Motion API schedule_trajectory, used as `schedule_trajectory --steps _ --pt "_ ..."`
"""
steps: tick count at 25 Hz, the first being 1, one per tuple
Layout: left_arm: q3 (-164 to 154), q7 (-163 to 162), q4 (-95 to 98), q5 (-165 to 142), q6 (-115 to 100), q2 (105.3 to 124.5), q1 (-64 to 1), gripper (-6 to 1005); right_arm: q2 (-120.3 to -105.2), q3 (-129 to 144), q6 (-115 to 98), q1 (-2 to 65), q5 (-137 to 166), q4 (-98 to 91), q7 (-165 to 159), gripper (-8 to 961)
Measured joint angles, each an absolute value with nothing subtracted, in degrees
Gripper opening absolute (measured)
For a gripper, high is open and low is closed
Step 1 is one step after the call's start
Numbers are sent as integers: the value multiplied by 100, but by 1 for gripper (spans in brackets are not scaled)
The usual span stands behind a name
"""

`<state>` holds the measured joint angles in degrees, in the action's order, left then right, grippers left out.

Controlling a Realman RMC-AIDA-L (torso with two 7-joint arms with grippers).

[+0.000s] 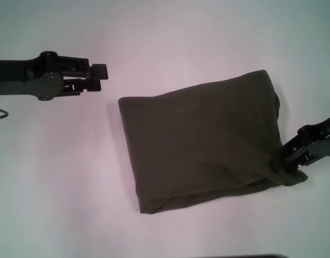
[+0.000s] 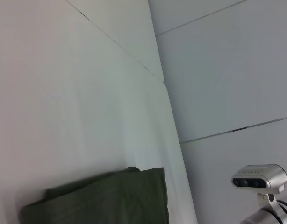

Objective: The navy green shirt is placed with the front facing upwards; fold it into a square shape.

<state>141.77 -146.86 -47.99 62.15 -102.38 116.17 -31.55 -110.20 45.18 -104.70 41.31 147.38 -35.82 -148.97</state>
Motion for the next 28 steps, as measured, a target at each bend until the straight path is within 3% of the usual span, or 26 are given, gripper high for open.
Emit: schedule_trajectory --steps 5,15,23,28 --pt "14177 -14686 -4798 6214 -10238 11618 -3155 439 -11029 4429 -10502 4140 14687 -3669 -14861 445" --pt "14186 -14686 -4799 6215 -10238 11611 -3145 435 -10861 3859 -11352 4139 14100 -4355 -14823 444" --pt "14137 -14642 -4796 6214 -10371 11543 -3103 432 -11081 3980 -11305 4159 14025 -4001 -14520 444" --pt "14035 -14460 -4790 6214 -10849 11588 -3102 430 -11102 3986 -11281 4123 14023 -3999 -14502 444"
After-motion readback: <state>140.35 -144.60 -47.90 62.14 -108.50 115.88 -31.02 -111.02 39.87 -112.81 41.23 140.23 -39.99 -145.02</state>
